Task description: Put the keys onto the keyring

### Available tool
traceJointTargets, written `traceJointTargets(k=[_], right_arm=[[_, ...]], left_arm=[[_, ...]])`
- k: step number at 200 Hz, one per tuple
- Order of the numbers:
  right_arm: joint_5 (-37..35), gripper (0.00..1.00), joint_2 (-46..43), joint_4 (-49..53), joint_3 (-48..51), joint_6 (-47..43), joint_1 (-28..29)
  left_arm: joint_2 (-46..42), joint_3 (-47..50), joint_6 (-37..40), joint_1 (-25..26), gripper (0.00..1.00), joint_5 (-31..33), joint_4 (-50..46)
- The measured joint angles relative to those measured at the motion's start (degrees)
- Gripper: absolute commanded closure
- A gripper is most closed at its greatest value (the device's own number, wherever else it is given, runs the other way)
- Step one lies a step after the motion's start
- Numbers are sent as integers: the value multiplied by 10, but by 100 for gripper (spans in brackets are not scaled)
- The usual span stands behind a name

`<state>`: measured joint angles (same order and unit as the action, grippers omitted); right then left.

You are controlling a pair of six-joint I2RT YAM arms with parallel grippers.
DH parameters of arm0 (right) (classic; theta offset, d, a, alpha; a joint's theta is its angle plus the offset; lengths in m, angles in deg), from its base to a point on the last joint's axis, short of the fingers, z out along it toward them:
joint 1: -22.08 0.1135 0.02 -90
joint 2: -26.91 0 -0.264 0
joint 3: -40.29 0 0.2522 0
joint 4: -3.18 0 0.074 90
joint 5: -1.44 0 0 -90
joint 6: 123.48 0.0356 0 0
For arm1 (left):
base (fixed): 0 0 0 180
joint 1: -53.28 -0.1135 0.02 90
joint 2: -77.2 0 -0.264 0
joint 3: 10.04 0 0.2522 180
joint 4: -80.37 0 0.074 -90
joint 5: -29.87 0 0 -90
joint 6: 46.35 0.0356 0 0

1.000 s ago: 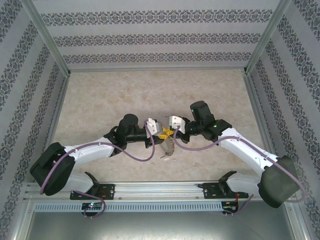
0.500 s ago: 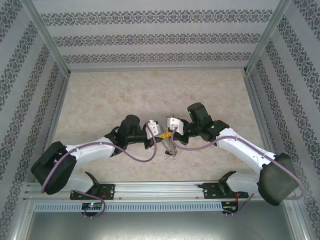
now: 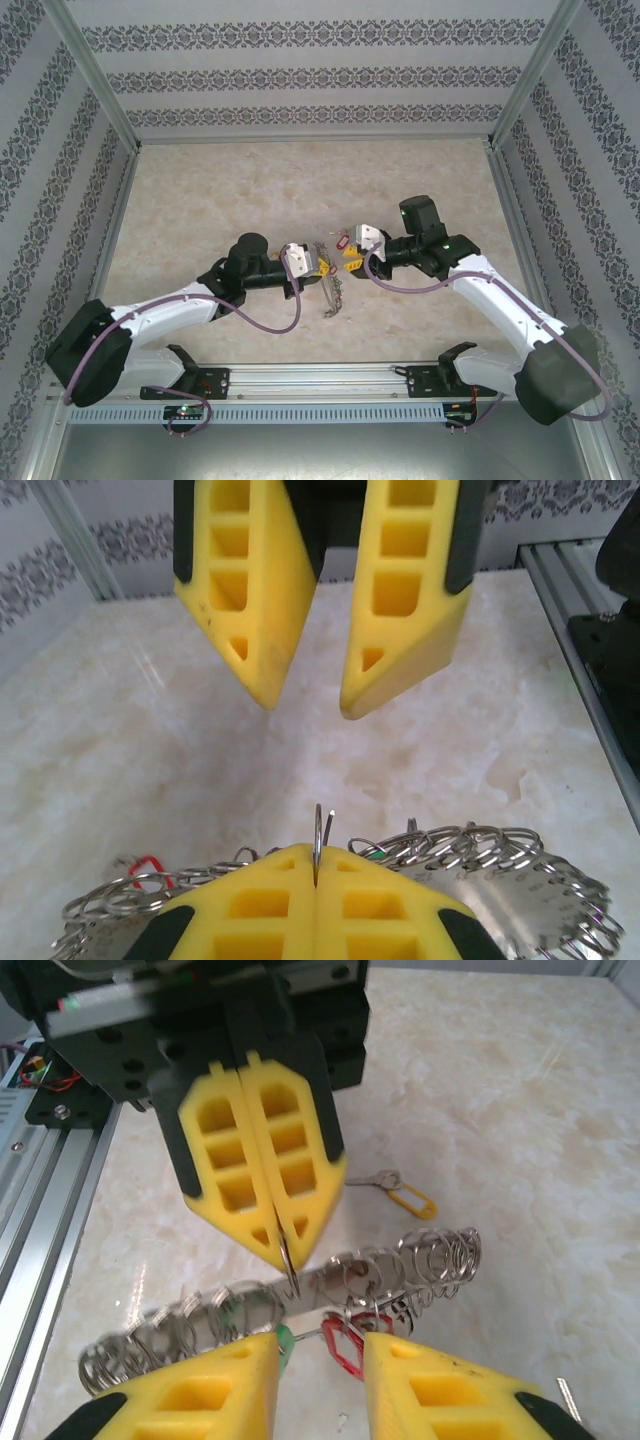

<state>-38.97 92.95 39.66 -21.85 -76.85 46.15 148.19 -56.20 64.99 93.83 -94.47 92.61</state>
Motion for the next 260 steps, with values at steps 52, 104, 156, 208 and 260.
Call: traceJointTargets(k=[52, 104, 156, 208, 260], right_arm=[[-2, 65, -24, -44, 26, 10, 12], [9, 70, -24, -86, 36, 32, 32], [-2, 71, -24, -111, 56, 47, 58], [-10, 92, -24, -129, 66, 57, 57], [-22, 100, -27, -118, 67, 49, 57]], left_arm=[[-32, -7, 20, 0, 100, -26, -29], [-29, -7, -17, 0, 100, -31, -4], [-4, -7, -65, 0, 100, -42, 43], [3, -7, -79, 0, 100, -50, 45], [10, -10, -84, 0, 80, -53, 40]])
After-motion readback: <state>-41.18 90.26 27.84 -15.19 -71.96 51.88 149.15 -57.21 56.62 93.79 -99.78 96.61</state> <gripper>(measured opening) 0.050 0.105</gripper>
